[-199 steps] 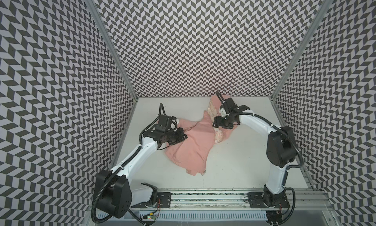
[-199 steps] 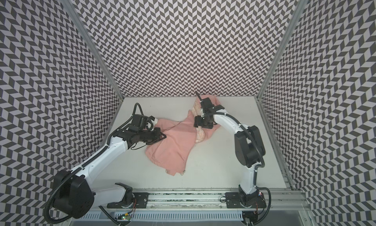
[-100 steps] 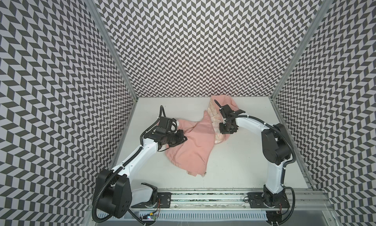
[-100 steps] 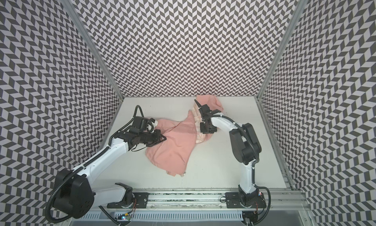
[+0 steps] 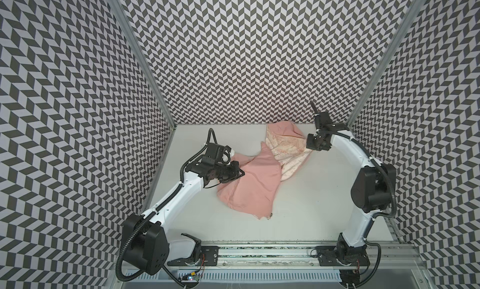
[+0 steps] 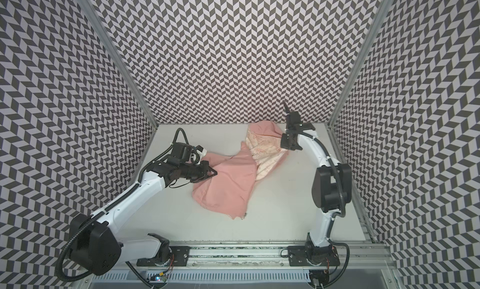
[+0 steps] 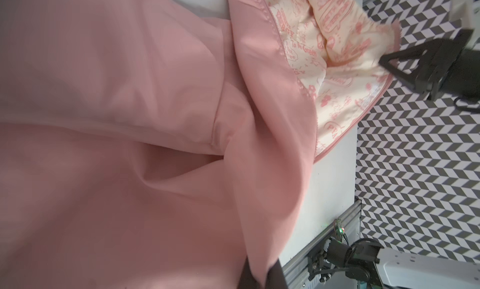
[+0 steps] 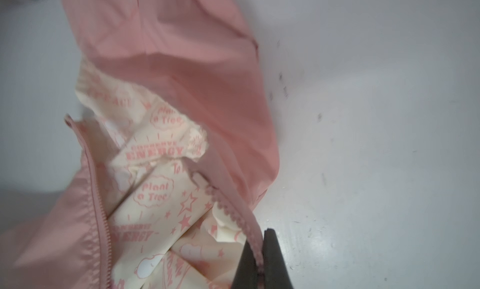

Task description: Zip up the jacket

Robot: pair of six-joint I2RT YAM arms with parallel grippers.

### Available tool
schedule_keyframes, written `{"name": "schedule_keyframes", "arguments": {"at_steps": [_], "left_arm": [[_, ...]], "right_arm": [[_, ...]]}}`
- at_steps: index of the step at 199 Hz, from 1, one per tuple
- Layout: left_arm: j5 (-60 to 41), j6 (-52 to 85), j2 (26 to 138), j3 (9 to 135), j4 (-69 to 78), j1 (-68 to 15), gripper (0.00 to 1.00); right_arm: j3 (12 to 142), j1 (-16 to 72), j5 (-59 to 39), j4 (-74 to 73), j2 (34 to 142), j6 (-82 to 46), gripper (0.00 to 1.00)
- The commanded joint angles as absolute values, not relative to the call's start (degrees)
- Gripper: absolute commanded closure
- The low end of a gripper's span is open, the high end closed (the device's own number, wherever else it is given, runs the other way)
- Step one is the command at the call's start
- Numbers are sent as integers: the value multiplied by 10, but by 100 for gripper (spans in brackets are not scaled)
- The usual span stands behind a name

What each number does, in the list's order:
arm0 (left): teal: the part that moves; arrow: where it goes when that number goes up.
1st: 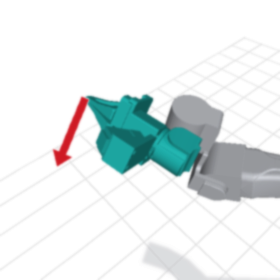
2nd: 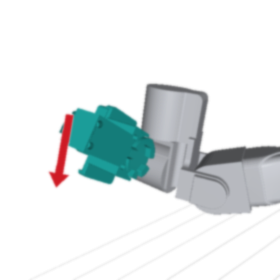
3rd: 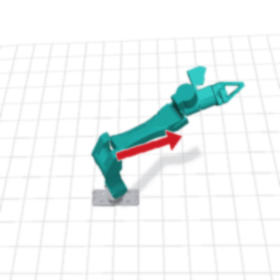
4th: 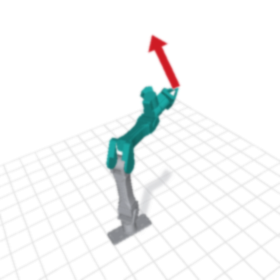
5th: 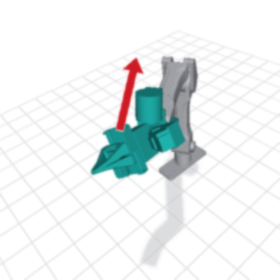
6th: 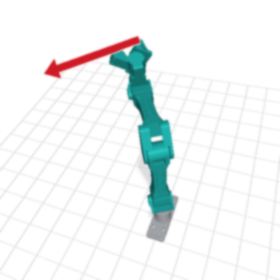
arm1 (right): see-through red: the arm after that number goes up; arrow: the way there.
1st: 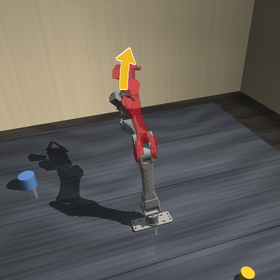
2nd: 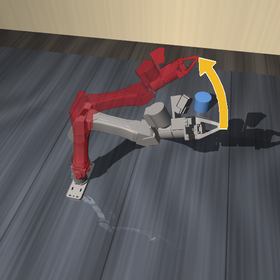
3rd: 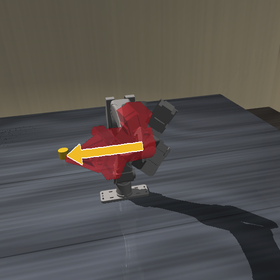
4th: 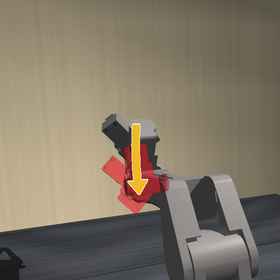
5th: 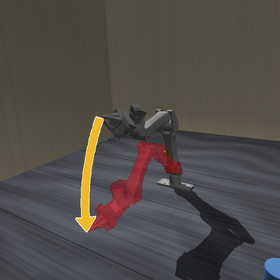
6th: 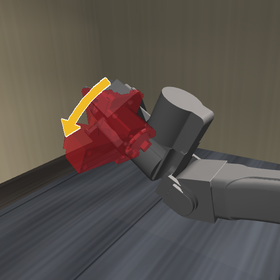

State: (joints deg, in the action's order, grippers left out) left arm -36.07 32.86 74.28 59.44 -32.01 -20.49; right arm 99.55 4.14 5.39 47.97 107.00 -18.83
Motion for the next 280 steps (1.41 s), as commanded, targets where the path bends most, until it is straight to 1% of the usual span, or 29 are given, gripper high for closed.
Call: {"name": "schedule_keyframes", "arguments": {"at_steps": [1, 15, 27, 35, 57, 76, 85, 91, 101, 111, 125, 132, 141, 149, 155, 162, 180, 196, 215, 228, 249, 266, 280], "left_arm": [[-391, 318, 735, 631, -349, -213, 100], [-397, 318, 731, 641, -352, -212, 100], [-387, 309, 734, 652, -366, -210, 100], [-376, 301, 741, 661, -377, -207, 100], [-343, 293, 773, 670, -381, -184, 100], [-296, 282, 824, 685, -382, -166, 100], [-283, 281, 848, 689, -376, -161, 100], [-278, 282, 862, 689, -369, -158, 100], [-258, 281, 883, 692, -366, -155, 100], [-244, 281, 898, 693, -363, -151, 100], [-232, 288, 904, 691, -359, -140, 100], [-218, 292, 900, 689, -357, -137, 90], [-204, 295, 891, 686, -354, -134, 70], [-196, 297, 880, 684, -351, -134, 58], [-189, 296, 872, 683, -350, -134, 52], [-185, 296, 861, 682, -352, -137, 47], [-170, 293, 835, 678, -361, -151, 42], [-156, 288, 807, 667, -372, -174, 41], [-168, 292, 768, 641, -360, -218, 38], [-184, 295, 754, 626, -347, -262, 37], [-183, 307, 759, 613, -339, -333, 37], [-189, 323, 768, 586, -304, -373, 38], [-200, 342, 776, 558, -269, -385, 38]], "right_arm": [[1040, 16, 85, 511, 1049, -185, 100], [1062, 9, 90, 496, 1054, -193, 100], [1109, 8, 88, 503, 1078, -202, 100], [1149, 8, 75, 515, 1109, -205, 100], [1319, 22, 58, 592, 1226, -213, 100], [1459, 40, 35, 663, 1325, -212, 83], [1499, 46, 24, 688, 1353, -209, 75], [1506, 52, 18, 698, 1359, -208, 66], [1484, 58, 3, 696, 1350, -205, 54], [1433, 64, -6, 679, 1320, -201, 41], [1329, 68, -15, 633, 1259, -198, 28], [1285, 69, -20, 613, 1232, -197, 25], [1224, 69, -29, 585, 1191, -197, 21], [1169, 70, -35, 561, 1155, -195, 19], [1132, 70, -38, 546, 1128, -192, 19], [1090, 72, -39, 530, 1097, -191, 18], [985, 79, -52, 493, 1024, -188, 18], [902, 89, -63, 470, 965, -187, 21], [810, 110, -71, 449, 913, -187, 25], [750, 124, -73, 432, 882, -193, 31], [660, 152, -114, 392, 856, -210, 39], [611, 186, -143, 357, 849, -235, 40], [579, 212, -162, 321, 847, -263, 39]]}}
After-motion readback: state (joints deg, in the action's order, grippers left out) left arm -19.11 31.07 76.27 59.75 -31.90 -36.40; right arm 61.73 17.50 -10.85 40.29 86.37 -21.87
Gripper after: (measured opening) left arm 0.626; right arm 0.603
